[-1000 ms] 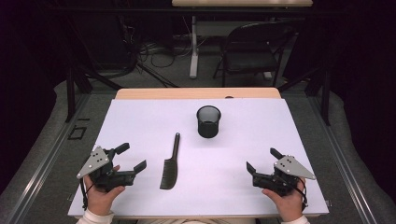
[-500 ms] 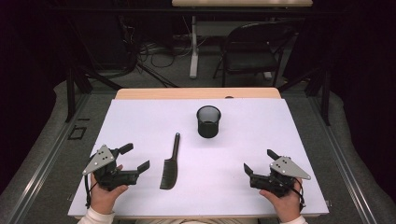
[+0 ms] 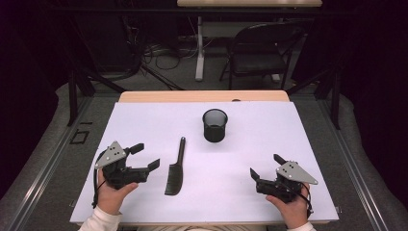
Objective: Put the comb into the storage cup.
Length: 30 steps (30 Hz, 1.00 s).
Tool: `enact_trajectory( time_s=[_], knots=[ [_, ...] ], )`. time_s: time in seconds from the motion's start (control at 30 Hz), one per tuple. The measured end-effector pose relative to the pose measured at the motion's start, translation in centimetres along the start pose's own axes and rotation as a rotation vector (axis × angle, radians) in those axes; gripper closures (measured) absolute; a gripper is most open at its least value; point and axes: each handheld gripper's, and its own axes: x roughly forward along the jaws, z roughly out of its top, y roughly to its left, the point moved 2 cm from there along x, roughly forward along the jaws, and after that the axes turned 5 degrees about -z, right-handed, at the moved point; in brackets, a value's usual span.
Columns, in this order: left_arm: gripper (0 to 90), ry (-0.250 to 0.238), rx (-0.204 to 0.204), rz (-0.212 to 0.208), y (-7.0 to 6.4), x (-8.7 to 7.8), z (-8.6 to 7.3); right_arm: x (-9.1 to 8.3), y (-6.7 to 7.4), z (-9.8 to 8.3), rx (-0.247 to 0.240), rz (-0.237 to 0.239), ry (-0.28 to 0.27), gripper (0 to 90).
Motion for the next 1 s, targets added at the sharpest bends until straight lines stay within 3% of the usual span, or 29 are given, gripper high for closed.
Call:
enact_trajectory(
  time_s=[0.13, 0.5, 0.63, 0.8, 1.0],
  knots=[
    [20.9, 0.019, -0.019, 0.017, 0.3, 0.7, 0.8, 0.1, -0.1, 0.0, 0.006, 0.000, 0.003, 7.6],
    [31.3, 0.023, -0.071, 0.010, 1.1, 1.8, 2.4, 0.2, -0.1, -0.1, 0.009, 0.005, 0.009, 8.0],
    [33.5, 0.017, -0.079, 0.007, 1.4, 2.0, 2.9, 0.3, -0.1, -0.1, 0.010, 0.003, 0.010, 8.2],
    [36.7, -0.027, -0.097, 0.021, 2.1, 2.1, 4.0, 0.3, -0.1, -0.2, 0.012, 0.005, 0.014, 8.7],
    [39.3, -0.013, -0.125, 0.031, 2.6, 2.5, 4.8, 0.3, -0.1, -0.2, 0.011, 0.005, 0.015, 9.1]
  ],
)
